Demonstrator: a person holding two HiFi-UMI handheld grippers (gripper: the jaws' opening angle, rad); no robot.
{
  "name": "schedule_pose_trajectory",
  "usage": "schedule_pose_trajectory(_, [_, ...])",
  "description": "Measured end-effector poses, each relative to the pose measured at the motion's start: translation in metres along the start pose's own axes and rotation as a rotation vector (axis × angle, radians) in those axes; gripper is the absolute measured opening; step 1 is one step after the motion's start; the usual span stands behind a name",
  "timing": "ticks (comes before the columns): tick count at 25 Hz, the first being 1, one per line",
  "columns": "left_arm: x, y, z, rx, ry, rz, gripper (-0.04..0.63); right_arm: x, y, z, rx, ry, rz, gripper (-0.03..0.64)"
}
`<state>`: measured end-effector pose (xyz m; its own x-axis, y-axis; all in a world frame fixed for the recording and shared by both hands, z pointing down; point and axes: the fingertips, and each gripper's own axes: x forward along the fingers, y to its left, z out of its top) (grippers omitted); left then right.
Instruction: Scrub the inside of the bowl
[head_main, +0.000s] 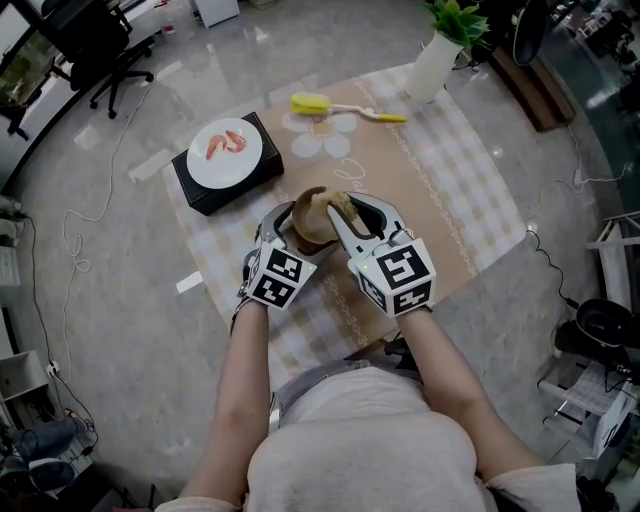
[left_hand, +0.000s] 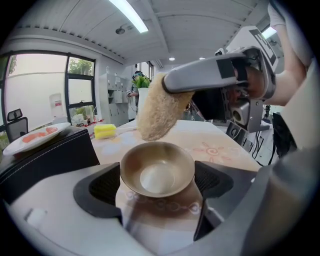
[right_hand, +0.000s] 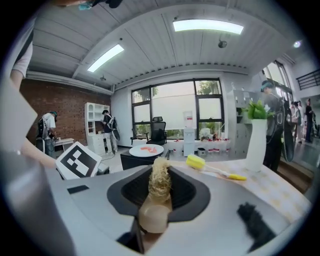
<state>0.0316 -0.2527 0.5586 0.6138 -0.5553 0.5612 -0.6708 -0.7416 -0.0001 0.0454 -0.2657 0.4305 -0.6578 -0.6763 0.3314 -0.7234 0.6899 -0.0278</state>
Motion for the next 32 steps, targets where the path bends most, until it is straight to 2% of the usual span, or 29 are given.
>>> schedule_pose_trajectory(4, [0.0, -0.001, 0.0, -0.001, 0.007, -0.005, 0.476, 0.024, 0.003, -0.007, -0.048, 0.046, 0.047, 0.094])
schedule_pose_trajectory(17, [0.0, -0.001, -0.002, 0.026, 0.034, -0.014, 0.474, 0.068, 0.005, -0.02, -0.075, 0.146, 0.184, 0.094])
schedule_pose_trajectory(32, [0.0, -0.001, -0.004, 0.052, 0.057, -0.02, 0.471, 0.057, -0.029, -0.02, -0.082, 0.157, 0.09, 0.094])
